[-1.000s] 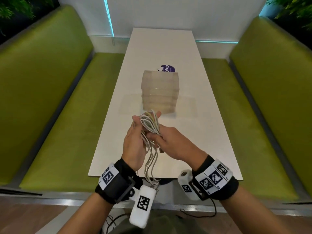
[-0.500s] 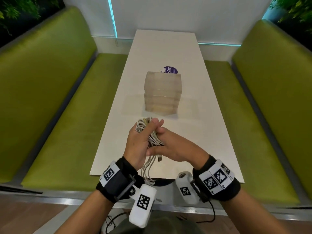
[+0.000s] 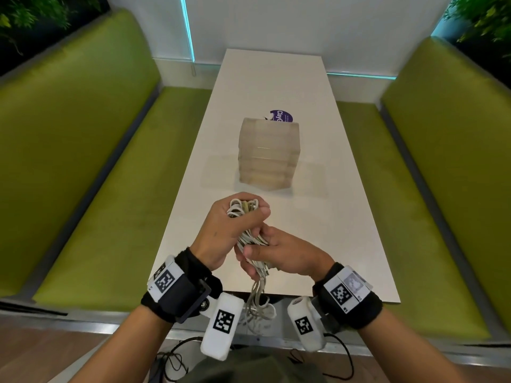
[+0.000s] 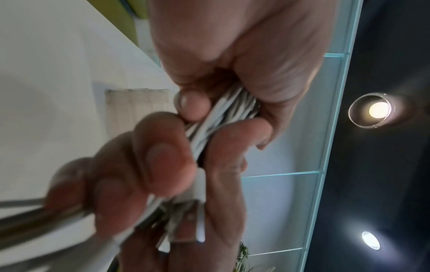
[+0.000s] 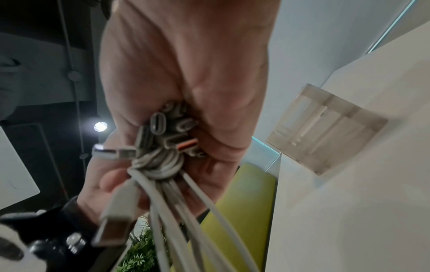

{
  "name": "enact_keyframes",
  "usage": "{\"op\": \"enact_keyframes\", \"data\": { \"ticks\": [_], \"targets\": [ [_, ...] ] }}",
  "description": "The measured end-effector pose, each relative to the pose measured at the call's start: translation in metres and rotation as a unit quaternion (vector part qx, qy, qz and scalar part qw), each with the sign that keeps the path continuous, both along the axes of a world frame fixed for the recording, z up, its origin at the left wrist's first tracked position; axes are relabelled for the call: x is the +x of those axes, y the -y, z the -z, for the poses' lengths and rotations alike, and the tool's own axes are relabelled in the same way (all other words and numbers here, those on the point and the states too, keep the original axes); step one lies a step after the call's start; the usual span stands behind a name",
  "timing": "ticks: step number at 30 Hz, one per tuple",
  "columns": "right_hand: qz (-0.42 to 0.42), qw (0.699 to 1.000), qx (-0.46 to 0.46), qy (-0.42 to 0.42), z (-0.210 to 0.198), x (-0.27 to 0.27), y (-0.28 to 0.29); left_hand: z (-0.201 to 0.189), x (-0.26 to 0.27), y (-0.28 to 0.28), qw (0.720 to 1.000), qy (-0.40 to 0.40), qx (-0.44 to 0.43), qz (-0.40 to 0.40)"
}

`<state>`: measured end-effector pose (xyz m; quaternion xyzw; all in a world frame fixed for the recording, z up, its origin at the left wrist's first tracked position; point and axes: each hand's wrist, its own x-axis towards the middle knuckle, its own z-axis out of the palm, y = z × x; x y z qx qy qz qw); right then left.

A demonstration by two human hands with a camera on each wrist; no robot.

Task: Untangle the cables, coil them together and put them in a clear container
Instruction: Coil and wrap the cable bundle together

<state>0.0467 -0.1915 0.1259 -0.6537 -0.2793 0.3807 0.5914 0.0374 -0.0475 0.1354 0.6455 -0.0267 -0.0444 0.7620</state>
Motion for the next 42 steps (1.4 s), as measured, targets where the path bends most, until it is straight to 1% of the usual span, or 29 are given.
{"op": "enact_keyframes", "data": {
  "ticks": [5, 11, 18, 23, 25, 27, 28, 30, 33, 35, 39, 42],
  "targets": [
    [0.018, 0.999, 0.027, -0.012, 0.010, -0.006, 0.002, 0.005, -0.001, 0.004, 0.999, -0.009, -0.007, 0.034],
    [0.057, 0.998, 0.029, -0.028, 0.014, -0.014, 0.003, 0.004, 0.000, 0.012, 0.999, -0.033, -0.018, 0.024],
    [0.064, 0.997, 0.035, -0.016, 0.015, -0.016, 0.005, 0.004, -0.002, 0.015, 0.999, -0.040, -0.019, 0.032],
    [0.083, 0.996, 0.012, -0.017, 0.017, -0.015, 0.005, 0.005, 0.001, 0.014, 0.999, -0.026, -0.006, 0.031],
    [0.092, 0.996, -0.008, 0.002, 0.015, -0.014, 0.006, 0.004, 0.003, 0.013, 0.999, -0.016, -0.007, 0.038],
    [0.099, 0.994, -0.015, 0.032, 0.011, -0.011, 0.008, 0.005, 0.006, 0.009, 0.998, 0.014, 0.002, 0.056],
    [0.107, 0.993, -0.006, 0.040, 0.010, -0.009, 0.009, 0.007, 0.007, 0.005, 0.997, 0.028, 0.007, 0.072],
    [0.137, 0.989, 0.026, 0.047, 0.003, -0.003, 0.011, 0.010, 0.008, -0.001, 0.994, 0.023, 0.011, 0.109],
    [0.160, 0.983, 0.079, 0.052, -0.009, 0.005, 0.016, 0.021, -0.001, 0.001, 0.984, 0.008, 0.067, 0.163],
    [0.169, 0.981, 0.074, 0.057, -0.012, 0.008, 0.019, 0.031, -0.004, 0.003, 0.981, 0.013, 0.069, 0.180],
    [0.214, 0.968, 0.107, 0.069, -0.005, 0.011, 0.019, 0.037, -0.005, 0.006, 0.983, -0.010, 0.060, 0.173],
    [0.247, 0.959, 0.128, 0.053, -0.003, 0.011, 0.015, 0.046, -0.007, 0.014, 0.990, 0.001, 0.070, 0.120]
  ]
}}
